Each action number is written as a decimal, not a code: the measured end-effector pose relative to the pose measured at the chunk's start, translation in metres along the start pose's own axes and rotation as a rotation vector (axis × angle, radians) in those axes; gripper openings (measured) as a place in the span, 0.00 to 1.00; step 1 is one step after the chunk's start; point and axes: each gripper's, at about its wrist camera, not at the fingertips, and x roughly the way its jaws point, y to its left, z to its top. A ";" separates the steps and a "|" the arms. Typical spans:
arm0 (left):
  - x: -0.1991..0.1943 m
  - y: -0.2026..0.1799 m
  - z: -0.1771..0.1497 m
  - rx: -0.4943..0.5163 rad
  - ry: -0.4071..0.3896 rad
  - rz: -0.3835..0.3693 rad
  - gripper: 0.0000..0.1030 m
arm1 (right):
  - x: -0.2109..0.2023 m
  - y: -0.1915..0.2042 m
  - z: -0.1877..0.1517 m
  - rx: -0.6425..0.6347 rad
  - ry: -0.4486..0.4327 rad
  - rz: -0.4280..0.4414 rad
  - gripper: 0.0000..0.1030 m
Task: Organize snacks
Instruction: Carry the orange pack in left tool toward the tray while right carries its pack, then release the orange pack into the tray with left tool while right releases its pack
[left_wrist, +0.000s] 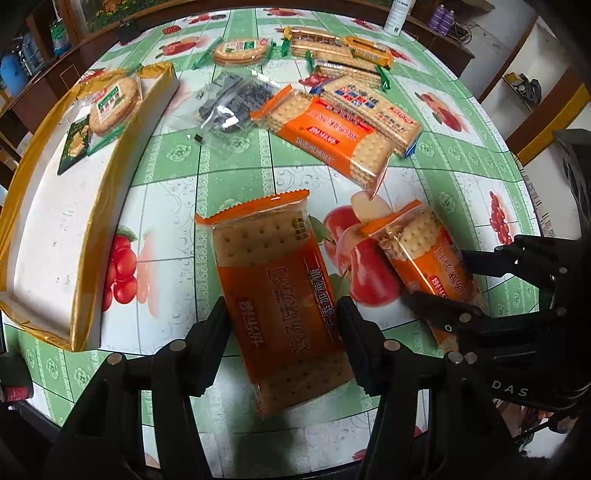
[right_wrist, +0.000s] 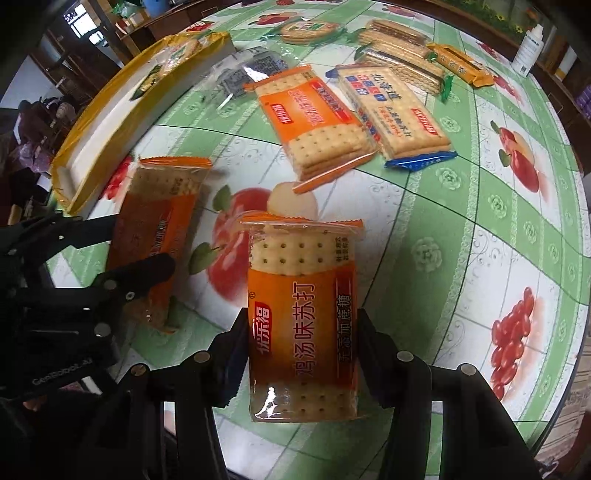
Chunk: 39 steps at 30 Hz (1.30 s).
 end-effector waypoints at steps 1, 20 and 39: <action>-0.003 0.001 0.000 0.000 -0.007 0.001 0.55 | -0.002 -0.001 0.002 0.005 -0.002 0.011 0.53; -0.060 0.081 0.027 -0.099 -0.164 0.092 0.55 | -0.035 0.060 0.075 -0.059 -0.118 0.126 0.53; -0.049 0.223 0.071 -0.276 -0.199 0.286 0.55 | 0.004 0.167 0.204 -0.176 -0.203 0.114 0.53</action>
